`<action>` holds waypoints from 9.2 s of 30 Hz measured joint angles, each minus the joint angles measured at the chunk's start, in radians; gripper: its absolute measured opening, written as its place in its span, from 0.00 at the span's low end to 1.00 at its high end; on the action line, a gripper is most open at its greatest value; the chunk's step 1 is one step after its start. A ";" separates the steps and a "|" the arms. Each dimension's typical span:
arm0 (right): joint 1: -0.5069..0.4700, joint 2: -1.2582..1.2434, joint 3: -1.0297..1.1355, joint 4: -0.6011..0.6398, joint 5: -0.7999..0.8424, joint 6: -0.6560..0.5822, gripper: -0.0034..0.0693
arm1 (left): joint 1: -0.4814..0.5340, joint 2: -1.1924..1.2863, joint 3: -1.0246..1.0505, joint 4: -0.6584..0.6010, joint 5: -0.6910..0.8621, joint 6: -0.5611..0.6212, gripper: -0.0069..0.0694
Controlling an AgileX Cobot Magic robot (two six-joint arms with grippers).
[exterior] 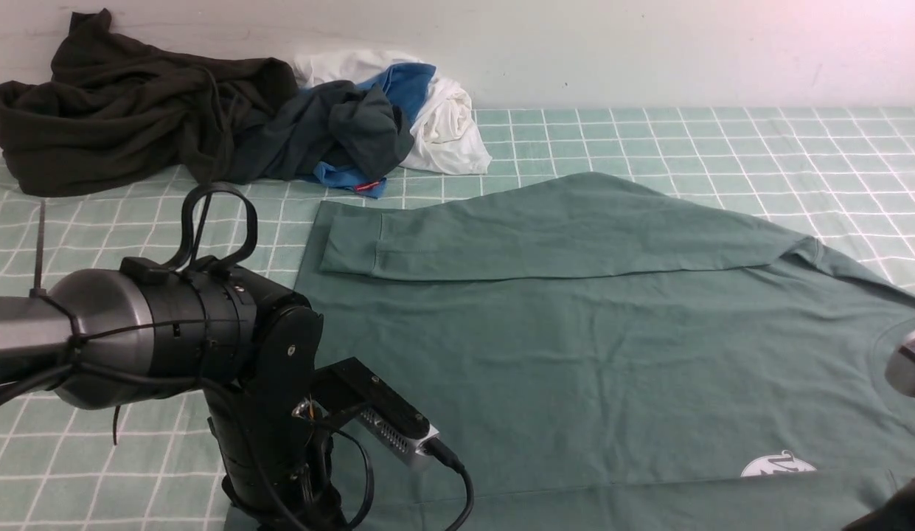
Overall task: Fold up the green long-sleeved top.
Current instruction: Use the left arm to clamp the cuff closest to it, then use the left arm to drag and place the cuff at the centered position on the left edge of the fabric, then use the left arm to clamp the cuff farthest from it, then use the left arm to drag and drop the cuff onto the cuff closest to the left arm, then use both arms simultaneously to clamp the lower edge of the clothing fabric
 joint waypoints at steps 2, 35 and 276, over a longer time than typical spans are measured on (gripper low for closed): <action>0.000 0.000 0.000 0.000 -0.003 0.000 0.03 | 0.000 0.000 0.000 -0.005 0.003 0.008 0.26; 0.000 0.000 0.000 -0.009 -0.049 0.000 0.03 | 0.037 0.140 -0.656 0.138 0.280 0.057 0.10; 0.373 0.437 0.043 -0.471 -0.206 -0.180 0.07 | -0.069 -0.318 0.227 0.057 0.064 0.151 0.10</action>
